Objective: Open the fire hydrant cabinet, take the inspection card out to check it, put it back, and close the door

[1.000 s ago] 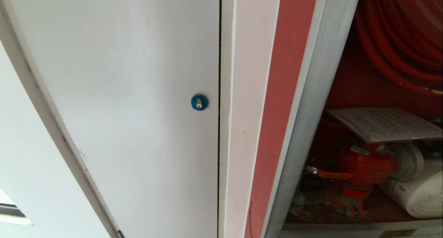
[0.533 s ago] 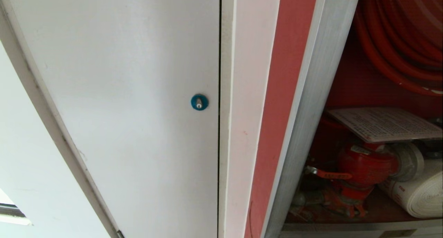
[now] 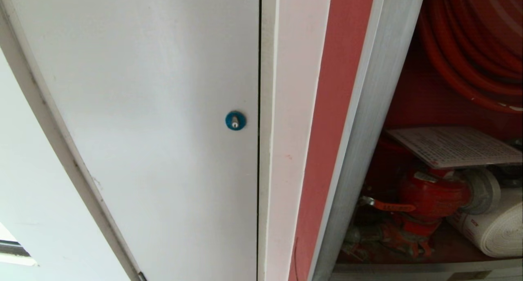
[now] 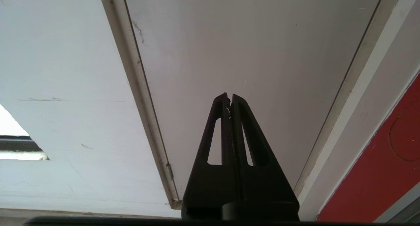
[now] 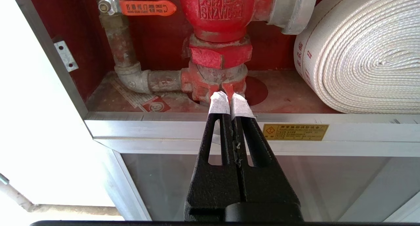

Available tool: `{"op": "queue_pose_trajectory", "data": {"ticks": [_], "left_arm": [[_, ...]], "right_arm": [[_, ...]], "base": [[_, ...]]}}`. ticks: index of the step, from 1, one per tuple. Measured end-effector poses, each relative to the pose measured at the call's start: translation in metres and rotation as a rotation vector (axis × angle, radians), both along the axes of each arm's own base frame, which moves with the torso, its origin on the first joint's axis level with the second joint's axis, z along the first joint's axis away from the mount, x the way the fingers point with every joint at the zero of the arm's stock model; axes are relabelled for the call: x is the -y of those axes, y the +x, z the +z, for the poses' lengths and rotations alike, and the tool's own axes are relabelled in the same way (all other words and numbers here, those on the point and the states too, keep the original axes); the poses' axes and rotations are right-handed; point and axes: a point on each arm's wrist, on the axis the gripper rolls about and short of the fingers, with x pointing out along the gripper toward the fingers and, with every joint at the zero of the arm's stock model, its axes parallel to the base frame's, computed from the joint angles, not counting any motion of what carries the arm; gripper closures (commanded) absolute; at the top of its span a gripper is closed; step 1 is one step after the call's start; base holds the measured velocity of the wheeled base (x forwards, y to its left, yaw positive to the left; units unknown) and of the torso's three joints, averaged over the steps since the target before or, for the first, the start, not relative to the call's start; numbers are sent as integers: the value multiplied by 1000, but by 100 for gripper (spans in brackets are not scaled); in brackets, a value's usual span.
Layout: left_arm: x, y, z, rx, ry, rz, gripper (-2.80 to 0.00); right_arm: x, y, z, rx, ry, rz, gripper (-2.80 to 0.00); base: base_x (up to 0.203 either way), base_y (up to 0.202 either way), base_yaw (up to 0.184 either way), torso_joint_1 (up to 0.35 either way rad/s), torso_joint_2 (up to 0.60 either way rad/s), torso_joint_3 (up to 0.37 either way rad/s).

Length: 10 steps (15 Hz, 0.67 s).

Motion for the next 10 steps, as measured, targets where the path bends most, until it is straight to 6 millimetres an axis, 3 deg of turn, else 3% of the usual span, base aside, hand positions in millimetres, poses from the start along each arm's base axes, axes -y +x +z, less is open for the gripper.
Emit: {"op": "queue_pose_trajectory", "data": {"ticks": [10], "left_arm": [[0,0,0,0,0,0,0]], "right_arm": [[0,0,0,0,0,0,0]], "base": [[0,0,0,0,0,0]]}}
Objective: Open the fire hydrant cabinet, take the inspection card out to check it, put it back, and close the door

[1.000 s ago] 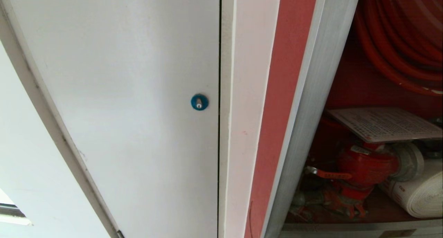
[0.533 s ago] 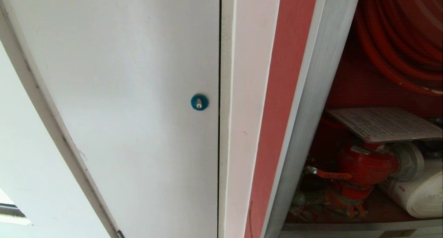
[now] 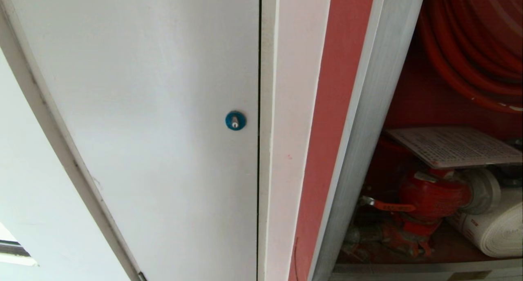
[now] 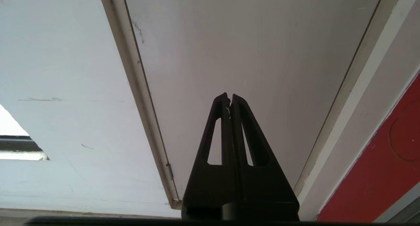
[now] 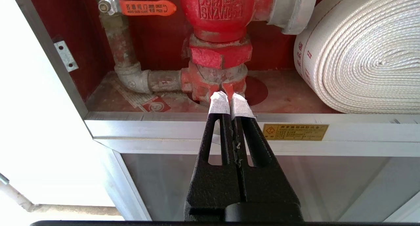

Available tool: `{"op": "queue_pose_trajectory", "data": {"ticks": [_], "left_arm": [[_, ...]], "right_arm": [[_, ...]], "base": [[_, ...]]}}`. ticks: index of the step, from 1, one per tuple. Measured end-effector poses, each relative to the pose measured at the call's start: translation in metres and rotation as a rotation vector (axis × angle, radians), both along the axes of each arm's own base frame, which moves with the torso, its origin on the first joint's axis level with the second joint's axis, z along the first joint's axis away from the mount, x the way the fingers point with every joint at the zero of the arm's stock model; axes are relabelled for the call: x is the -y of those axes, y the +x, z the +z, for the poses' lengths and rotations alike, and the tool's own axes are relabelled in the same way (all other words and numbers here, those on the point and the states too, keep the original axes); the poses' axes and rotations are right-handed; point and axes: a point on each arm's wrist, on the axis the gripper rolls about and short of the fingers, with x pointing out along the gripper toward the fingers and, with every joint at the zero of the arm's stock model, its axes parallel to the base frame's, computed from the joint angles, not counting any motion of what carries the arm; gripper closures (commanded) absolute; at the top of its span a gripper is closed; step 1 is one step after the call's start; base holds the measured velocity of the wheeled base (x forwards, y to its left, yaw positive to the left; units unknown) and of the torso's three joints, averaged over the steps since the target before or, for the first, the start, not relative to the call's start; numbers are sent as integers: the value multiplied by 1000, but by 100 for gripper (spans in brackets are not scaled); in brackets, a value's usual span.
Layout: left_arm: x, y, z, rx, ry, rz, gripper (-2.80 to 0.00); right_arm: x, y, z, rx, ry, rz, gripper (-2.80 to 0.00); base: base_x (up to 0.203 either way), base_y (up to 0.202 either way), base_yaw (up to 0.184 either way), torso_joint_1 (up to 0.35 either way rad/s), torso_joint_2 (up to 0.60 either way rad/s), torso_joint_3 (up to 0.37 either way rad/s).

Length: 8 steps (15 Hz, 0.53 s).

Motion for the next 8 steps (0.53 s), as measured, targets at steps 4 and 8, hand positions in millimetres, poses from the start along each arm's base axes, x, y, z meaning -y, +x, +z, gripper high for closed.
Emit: {"op": "queue_pose_trajectory", "data": {"ticks": [4,8], "left_arm": [[0,0,0,0,0,0,0],[0,0,0,0,0,0,0]], "right_arm": [[0,0,0,0,0,0,0],[0,0,0,0,0,0,0]], "base": [[-156,0,2,-1,6,1],[-196,0,1,1,0,3]]}}
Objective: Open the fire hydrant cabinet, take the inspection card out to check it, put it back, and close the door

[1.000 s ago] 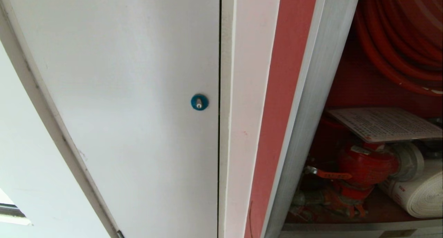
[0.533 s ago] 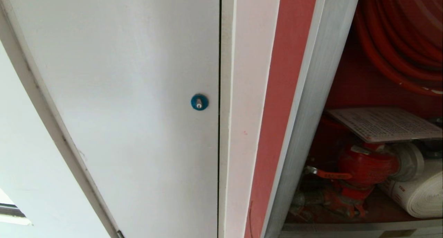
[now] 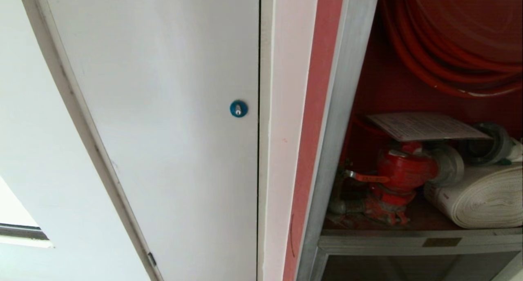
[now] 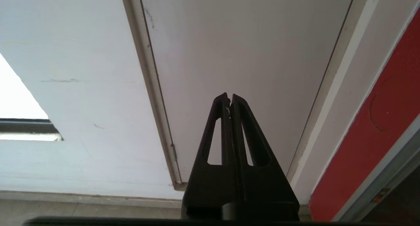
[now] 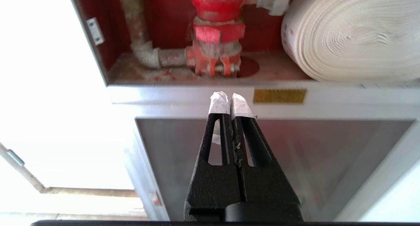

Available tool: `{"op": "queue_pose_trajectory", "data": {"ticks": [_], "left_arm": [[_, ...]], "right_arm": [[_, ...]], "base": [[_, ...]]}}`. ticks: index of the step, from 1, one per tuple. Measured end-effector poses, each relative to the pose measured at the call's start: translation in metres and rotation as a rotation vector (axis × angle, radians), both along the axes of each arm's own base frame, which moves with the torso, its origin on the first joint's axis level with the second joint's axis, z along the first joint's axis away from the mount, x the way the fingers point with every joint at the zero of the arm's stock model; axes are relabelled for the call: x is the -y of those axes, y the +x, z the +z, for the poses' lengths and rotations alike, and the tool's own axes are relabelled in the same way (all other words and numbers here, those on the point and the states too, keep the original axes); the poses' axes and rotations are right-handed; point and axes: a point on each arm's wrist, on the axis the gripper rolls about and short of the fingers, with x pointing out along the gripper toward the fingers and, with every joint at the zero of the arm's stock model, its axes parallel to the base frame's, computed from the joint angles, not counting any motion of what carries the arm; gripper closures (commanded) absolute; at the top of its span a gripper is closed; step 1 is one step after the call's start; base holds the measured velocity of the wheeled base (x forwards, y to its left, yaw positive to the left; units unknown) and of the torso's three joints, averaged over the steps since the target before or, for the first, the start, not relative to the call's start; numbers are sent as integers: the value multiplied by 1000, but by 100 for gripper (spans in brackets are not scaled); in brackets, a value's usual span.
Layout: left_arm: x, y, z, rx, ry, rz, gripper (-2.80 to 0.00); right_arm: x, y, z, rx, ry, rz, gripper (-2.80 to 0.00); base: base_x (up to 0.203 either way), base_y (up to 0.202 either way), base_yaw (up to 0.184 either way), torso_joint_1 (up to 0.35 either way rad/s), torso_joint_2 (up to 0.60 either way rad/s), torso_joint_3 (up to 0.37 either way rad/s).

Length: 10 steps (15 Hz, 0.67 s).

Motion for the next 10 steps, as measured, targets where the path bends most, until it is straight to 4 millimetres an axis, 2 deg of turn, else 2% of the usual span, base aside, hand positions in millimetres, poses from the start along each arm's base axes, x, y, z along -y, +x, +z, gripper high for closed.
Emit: {"op": "queue_pose_trajectory", "data": {"ticks": [10], "left_arm": [[0,0,0,-1,0,0,0]], "right_arm": [[0,0,0,0,0,0,0]], "base": [[-196,0,1,0,3,3]]}}
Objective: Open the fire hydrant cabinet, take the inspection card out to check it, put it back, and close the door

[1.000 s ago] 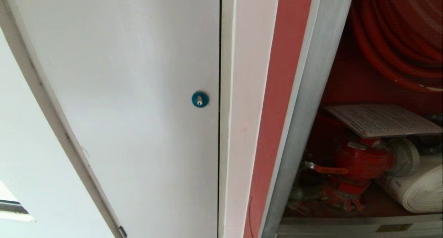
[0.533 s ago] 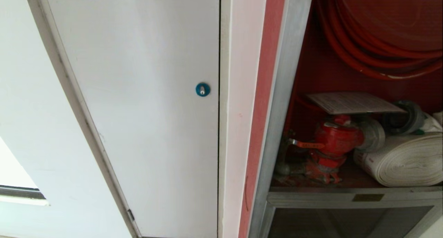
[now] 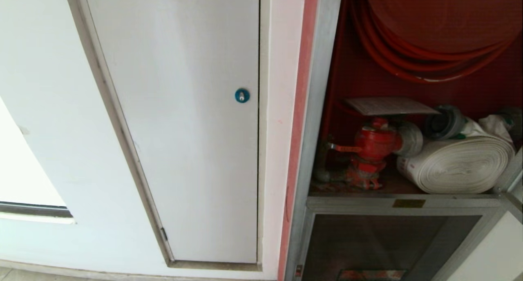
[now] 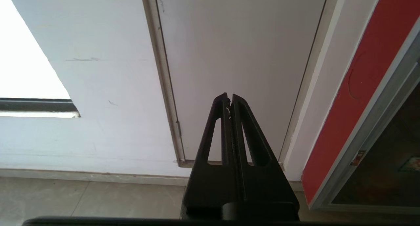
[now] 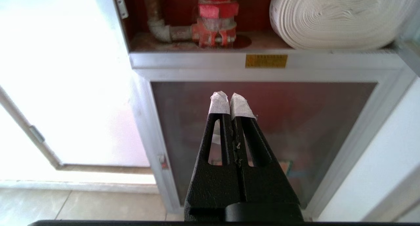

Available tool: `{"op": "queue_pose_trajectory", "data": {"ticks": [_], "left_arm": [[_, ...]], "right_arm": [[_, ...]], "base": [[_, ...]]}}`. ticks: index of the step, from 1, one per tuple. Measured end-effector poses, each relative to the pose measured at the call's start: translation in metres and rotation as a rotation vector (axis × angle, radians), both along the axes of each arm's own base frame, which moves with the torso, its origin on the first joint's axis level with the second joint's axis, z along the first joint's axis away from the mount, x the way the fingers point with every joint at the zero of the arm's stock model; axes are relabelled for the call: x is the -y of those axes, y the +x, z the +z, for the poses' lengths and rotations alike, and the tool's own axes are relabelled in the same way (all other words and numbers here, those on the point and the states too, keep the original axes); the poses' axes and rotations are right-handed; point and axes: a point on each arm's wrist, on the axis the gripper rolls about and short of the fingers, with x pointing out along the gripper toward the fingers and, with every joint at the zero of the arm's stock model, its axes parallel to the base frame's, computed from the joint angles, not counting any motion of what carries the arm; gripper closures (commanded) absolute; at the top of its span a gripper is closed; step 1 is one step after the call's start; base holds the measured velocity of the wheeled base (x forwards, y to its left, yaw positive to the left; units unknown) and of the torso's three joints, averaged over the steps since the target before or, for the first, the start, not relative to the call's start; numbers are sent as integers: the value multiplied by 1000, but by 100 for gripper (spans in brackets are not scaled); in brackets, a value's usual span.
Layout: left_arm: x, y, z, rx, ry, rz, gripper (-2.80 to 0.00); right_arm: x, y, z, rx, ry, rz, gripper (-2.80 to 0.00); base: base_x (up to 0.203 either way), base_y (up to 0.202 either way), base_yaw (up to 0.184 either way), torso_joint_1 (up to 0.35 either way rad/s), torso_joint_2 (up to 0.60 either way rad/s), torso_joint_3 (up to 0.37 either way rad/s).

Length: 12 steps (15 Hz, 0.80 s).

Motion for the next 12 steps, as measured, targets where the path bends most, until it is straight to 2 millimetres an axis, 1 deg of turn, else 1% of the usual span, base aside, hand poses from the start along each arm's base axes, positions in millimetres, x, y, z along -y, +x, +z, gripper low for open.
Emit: {"op": "queue_pose_trajectory", "data": {"ticks": [12], "left_arm": [[0,0,0,1,0,1,0]], "right_arm": [[0,0,0,0,0,1,0]], "base": [[-195,0,1,2,4,3]]}}
